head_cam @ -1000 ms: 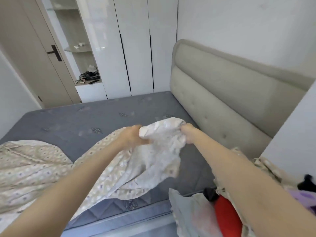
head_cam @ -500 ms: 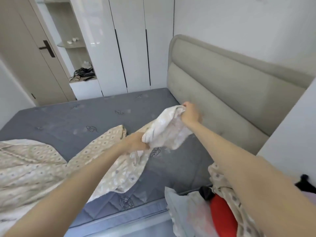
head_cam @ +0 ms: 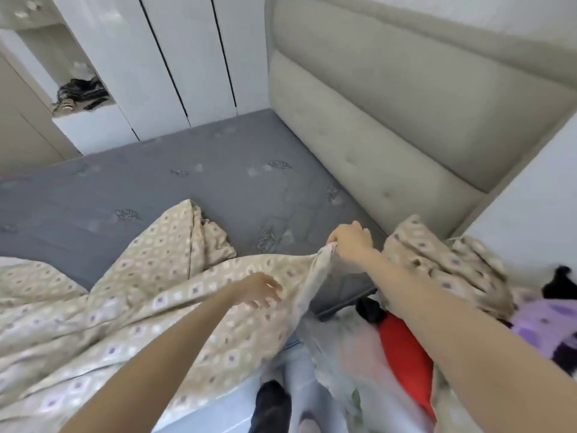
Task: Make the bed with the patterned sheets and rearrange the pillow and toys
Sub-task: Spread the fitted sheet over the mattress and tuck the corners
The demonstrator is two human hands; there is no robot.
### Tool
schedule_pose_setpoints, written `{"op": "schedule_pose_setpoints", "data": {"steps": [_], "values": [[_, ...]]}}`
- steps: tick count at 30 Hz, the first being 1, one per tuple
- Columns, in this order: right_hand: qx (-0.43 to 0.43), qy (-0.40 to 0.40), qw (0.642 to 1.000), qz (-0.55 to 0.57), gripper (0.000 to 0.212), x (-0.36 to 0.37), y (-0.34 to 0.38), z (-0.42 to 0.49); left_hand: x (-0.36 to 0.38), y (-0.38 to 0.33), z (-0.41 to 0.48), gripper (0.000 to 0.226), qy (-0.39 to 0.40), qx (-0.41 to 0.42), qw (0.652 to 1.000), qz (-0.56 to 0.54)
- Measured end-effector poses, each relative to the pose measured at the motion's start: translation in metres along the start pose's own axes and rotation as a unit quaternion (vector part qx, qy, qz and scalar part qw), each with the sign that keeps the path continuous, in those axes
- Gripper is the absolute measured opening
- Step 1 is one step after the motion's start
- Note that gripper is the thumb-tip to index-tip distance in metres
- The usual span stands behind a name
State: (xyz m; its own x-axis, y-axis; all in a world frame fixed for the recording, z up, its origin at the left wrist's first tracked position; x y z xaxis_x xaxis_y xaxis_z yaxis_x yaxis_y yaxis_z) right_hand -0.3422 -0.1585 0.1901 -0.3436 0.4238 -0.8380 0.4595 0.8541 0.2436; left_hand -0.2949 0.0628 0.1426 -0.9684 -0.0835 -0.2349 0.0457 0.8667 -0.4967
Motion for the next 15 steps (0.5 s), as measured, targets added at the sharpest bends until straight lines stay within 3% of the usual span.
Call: {"op": "schedule_pose_setpoints", "data": {"steps": [4,7,11,15], "values": [[0.022,0.023,0.999,0.006,0.041,0.024,-0.014,0.027,-0.041,-0.001,0.036,0.025,-0.038,0.008,0.996,-0.078],[0.063,0.088,0.986,0.129,0.042,0.041,-0.026,0.048,-0.071,0.000,0.062,0.023,-0.092,0.013,0.986,-0.136],[0.066,0.182,0.921,0.338,0.038,0.063,-0.026,0.077,-0.108,0.010,0.109,0.030,-0.158,0.052,0.986,-0.001],[0.062,0.304,0.852,0.422,0.036,0.087,-0.021,0.100,-0.132,0.016,0.161,0.034,-0.133,0.060,0.987,0.072]]}}
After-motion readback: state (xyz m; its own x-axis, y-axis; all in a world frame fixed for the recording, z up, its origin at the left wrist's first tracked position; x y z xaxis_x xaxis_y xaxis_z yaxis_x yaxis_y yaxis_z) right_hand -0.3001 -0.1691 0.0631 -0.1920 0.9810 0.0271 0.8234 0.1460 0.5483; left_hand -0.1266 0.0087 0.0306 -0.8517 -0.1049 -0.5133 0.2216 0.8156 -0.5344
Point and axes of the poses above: each hand's wrist, its own z-axis towards the middle knuckle, its own x-axis out of the palm, y = z × x, the point moved 4 cm from there along z, towards the middle knuckle, and after that the axes turned 12 degrees about y, right-handed, at the moved point
